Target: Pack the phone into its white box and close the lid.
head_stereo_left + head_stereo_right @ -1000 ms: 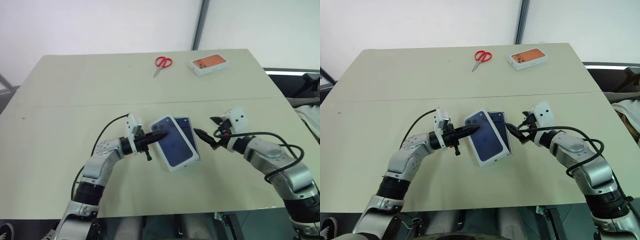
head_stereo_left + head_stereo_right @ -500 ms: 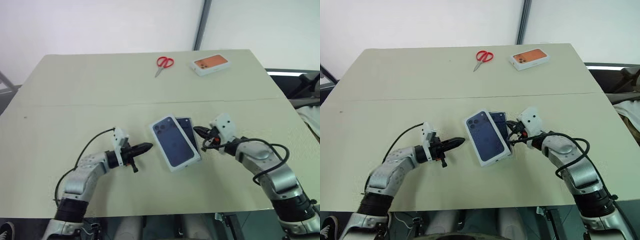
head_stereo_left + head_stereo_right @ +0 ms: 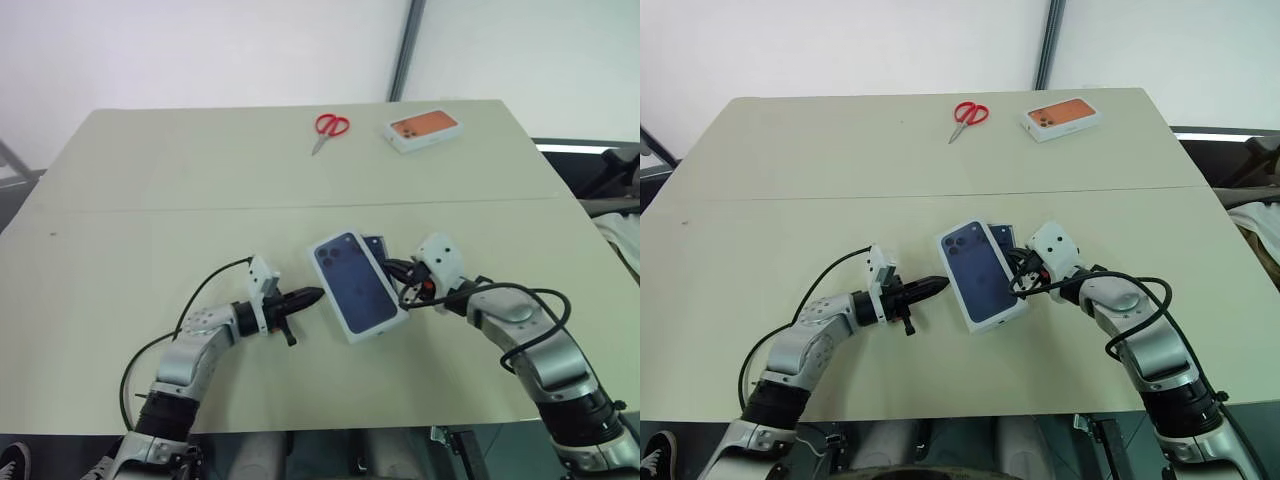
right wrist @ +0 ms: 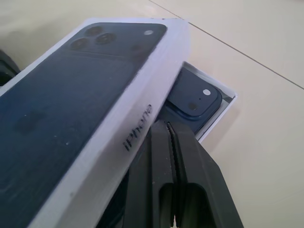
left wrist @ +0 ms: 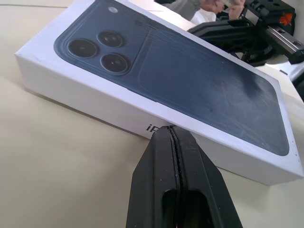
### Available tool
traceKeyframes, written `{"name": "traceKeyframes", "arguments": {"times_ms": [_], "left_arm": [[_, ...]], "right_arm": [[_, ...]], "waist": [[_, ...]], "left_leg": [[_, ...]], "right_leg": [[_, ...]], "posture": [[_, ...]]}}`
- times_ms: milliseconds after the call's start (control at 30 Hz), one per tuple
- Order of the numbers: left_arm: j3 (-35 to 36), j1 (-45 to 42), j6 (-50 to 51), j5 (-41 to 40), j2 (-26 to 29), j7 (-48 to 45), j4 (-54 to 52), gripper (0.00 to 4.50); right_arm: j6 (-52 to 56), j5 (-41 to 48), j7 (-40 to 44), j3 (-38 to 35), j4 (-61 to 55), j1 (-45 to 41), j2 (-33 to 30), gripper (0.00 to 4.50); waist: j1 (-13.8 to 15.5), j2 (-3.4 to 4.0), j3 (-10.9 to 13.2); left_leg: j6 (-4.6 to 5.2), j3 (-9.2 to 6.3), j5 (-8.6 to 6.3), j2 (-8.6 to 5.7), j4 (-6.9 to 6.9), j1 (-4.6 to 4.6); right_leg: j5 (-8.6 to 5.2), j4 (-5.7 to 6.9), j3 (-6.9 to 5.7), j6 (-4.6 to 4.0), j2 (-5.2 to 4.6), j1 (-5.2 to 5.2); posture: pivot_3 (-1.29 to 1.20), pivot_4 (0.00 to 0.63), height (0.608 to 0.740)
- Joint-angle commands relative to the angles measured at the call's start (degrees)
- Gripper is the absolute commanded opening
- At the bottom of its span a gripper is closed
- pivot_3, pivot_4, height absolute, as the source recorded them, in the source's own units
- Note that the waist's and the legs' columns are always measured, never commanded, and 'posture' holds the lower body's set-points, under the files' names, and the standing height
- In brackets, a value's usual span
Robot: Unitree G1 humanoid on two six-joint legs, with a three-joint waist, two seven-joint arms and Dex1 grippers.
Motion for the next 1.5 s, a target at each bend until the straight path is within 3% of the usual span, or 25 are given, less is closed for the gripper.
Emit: {"name": "traceKeyframes", "arguments": {"times_ms": [33, 300, 1300, 1500], "left_arm": [[-0.86, -2.63, -1.63, 0.9, -1.7, 1.29, -0.03, 0.0], [-1.19, -6.34, -2.44, 1.54, -3.95, 1.83, 2.11, 0.0], [-0.47, -8.64, -3.94, 2.44, -4.14, 3.39, 6.92, 0.0], [0.85, -7.87, -2.91, 1.7, -1.7, 2.15, 5.63, 0.0]], "right_arm": [[-0.77, 0.11, 0.49, -2.86, -2.17, 0.51, 0.05, 0.05], [-1.27, -1.75, 0.23, -6.12, -1.05, 1.86, -0.54, 0.05], [-2.83, -9.18, -0.49, -3.24, 3.24, -1.77, 3.51, 0.05], [-3.95, -8.9, -1.06, -5.93, 3.74, -2.63, 3.53, 0.05]], "waist": [[-0.16, -0.01, 0.01], [-0.37, -0.01, 0.01], [-0.38, 0.0, 0.01], [-0.49, 0.0, 0.01]], "left_leg": [[0.0, 0.0, 0.0, 0.0, 0.03, -0.02], [0.0, 0.02, 0.0, 0.0, 0.03, -0.04], [0.0, 0.0, 0.0, 0.0, 0.17, -0.03], [0.0, 0.0, 0.0, 0.0, 0.17, -0.03]], "right_leg": [[0.03, -0.02, 0.0, 0.04, 0.0, 0.01], [0.11, -0.12, 0.01, 0.18, 0.03, 0.02], [0.16, -0.12, 0.0, 0.23, 0.05, 0.11], [0.16, -0.12, 0.0, 0.23, 0.05, 0.1]], "posture": [[0.0, 0.15, 0.74], [0.0, 0.15, 0.74], [0.0, 0.15, 0.74], [0.0, 0.15, 0.74]]}}
